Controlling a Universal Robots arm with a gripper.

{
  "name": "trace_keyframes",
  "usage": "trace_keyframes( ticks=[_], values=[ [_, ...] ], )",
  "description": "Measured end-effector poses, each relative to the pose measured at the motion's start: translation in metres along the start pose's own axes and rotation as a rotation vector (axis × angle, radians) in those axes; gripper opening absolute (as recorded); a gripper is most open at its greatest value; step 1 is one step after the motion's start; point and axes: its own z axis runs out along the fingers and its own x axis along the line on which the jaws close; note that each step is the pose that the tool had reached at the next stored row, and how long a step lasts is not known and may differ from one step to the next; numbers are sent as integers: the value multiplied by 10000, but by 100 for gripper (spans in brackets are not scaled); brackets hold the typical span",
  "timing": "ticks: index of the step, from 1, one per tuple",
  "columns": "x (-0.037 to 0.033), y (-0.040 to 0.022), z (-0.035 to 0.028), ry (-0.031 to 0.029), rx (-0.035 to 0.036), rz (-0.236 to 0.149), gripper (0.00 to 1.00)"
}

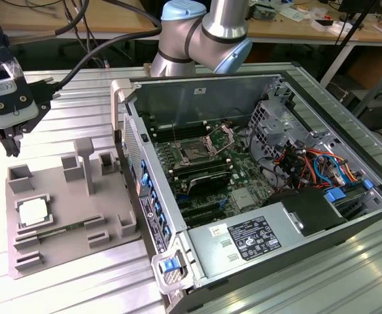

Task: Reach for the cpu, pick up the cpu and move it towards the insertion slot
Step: 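Reach for the cpu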

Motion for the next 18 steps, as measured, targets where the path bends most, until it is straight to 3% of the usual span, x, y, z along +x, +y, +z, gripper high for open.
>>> trace_keyframes(
  ticks=[18],
  values=[
    [11,-2,59,1,1,0,11]
  ],
)
